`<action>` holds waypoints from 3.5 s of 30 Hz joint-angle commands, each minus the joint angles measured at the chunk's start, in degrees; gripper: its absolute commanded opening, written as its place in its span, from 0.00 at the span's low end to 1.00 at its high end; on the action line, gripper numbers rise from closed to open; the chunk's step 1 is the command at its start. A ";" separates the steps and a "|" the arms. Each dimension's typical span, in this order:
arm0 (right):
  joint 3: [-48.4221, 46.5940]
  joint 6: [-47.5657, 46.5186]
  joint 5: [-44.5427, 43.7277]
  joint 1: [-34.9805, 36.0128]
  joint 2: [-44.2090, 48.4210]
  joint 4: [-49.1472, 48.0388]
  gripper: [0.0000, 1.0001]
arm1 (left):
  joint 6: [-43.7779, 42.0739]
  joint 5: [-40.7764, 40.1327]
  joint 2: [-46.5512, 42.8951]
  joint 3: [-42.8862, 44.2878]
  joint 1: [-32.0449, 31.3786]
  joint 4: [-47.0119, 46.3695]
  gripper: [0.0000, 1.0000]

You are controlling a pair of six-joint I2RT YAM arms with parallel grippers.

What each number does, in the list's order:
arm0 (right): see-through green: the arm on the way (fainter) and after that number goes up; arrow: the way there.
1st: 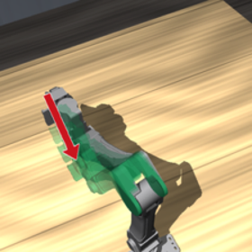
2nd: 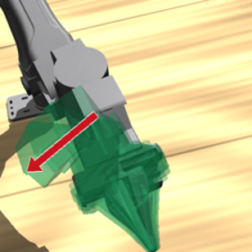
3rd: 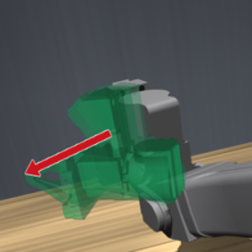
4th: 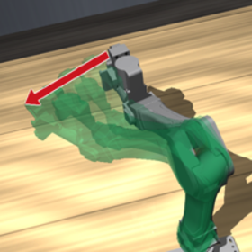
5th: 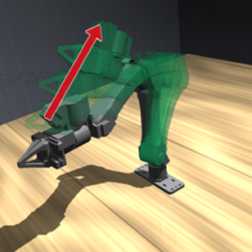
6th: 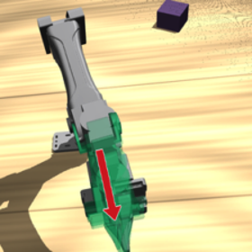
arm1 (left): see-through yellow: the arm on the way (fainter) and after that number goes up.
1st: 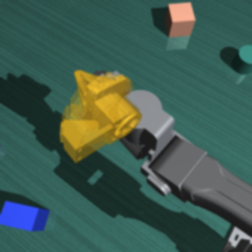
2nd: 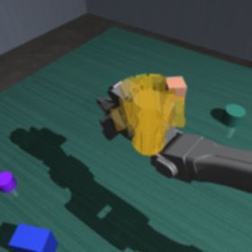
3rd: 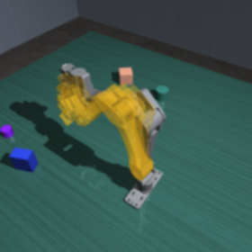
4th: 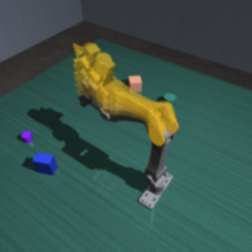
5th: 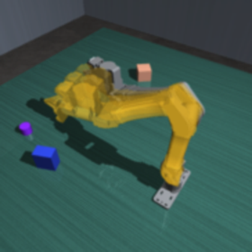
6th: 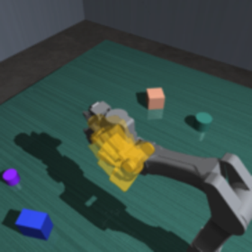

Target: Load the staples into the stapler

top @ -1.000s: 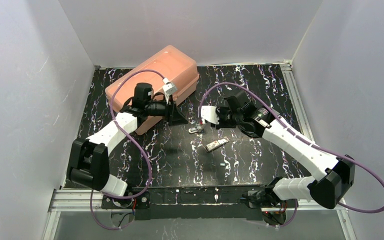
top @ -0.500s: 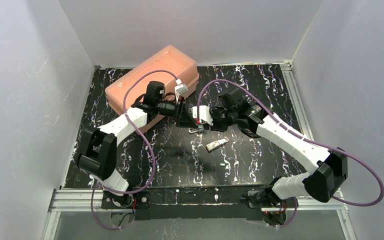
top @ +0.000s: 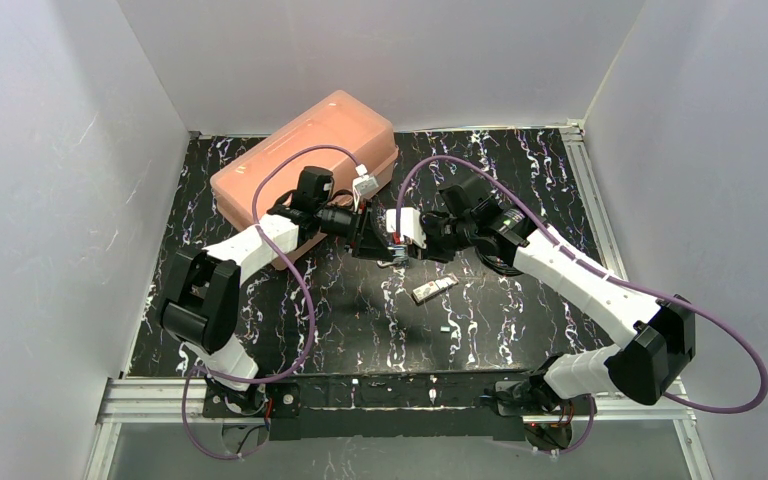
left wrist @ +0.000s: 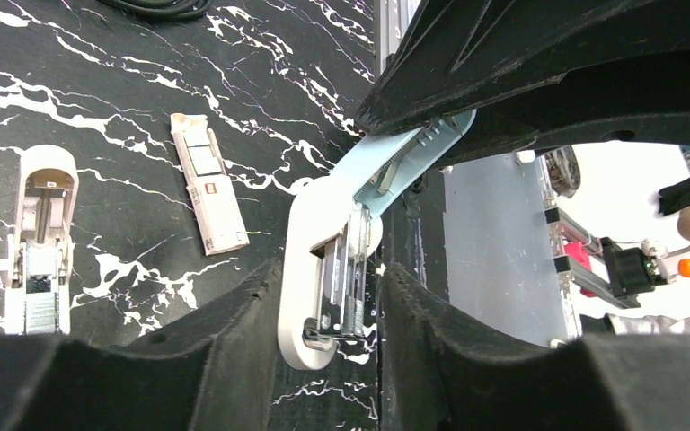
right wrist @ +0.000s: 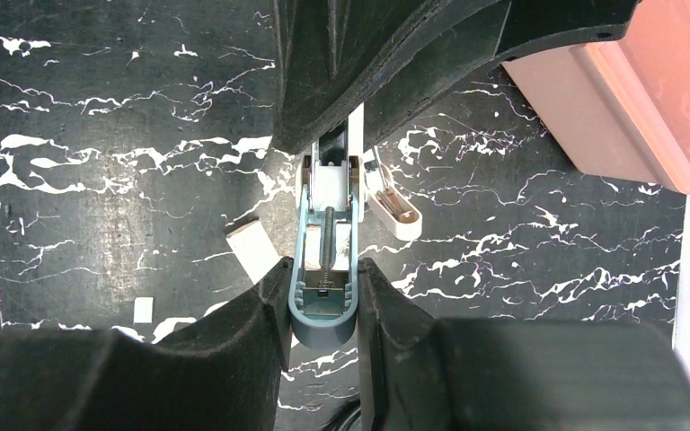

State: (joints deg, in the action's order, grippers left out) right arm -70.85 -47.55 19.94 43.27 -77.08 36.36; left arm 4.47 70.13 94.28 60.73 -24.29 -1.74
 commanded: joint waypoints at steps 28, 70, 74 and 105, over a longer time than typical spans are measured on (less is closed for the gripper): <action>1.98 20.02 20.76 -7.19 -2.39 -10.09 0.92 | -23.93 -23.65 -12.94 -1.13 -1.55 11.46 0.00; -5.80 41.26 28.21 -8.86 -21.18 -17.25 0.25 | -30.92 -37.25 -18.73 -5.75 -6.25 9.38 0.00; -5.33 41.86 27.90 -8.82 -21.16 -17.93 0.17 | -30.93 -37.30 -18.53 -6.12 -6.20 9.00 0.00; 1.60 41.43 22.15 -8.82 -17.19 -20.40 0.01 | -26.85 -35.52 -17.99 -7.61 -5.83 6.42 0.63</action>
State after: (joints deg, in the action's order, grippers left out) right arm -69.63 -4.89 42.04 34.50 -97.25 17.37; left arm -22.87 32.21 77.21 53.80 -30.39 4.38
